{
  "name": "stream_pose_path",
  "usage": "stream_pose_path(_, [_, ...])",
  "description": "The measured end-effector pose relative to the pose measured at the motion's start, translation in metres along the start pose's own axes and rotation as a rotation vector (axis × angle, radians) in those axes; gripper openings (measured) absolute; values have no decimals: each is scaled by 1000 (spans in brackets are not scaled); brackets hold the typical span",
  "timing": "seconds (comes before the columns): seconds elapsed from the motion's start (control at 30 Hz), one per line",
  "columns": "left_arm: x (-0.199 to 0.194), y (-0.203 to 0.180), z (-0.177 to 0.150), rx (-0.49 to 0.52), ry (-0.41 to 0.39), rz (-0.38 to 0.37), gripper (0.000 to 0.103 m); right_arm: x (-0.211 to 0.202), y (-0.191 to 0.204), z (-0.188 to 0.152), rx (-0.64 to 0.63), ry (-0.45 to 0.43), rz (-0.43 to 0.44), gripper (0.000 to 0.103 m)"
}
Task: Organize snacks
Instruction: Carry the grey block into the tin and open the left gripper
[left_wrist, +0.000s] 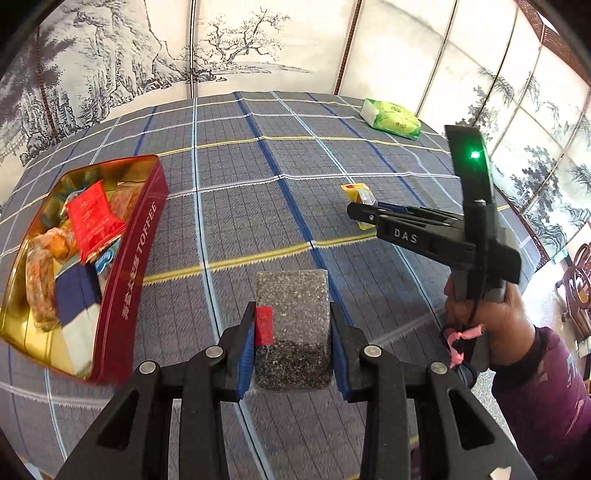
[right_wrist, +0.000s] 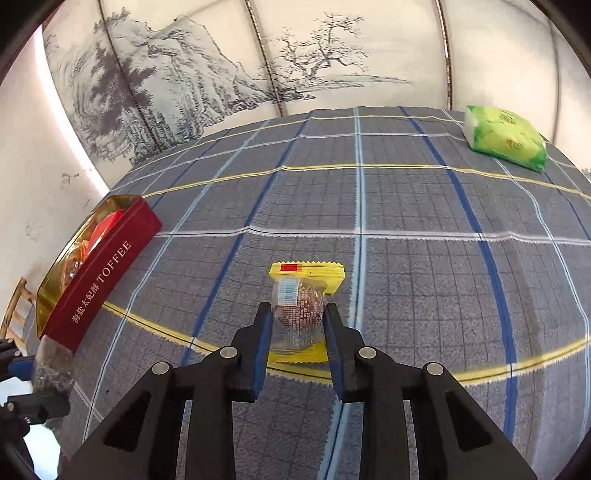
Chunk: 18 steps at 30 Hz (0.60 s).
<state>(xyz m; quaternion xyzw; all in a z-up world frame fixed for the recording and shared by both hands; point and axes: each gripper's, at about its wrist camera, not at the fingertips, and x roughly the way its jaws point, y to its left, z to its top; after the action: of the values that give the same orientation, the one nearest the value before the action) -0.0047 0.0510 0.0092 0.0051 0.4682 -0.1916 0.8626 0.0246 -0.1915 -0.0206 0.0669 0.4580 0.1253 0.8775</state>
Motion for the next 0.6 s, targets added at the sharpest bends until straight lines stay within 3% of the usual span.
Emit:
stream_pose_path(0.3, [-31,14,-20,-33,-39,1,32,3,0,-2,15,23,-38,29])
stream_pose_path(0.6, [-60,41,-19,-69,-105,36,32,4,4,0,10,25,-54,29])
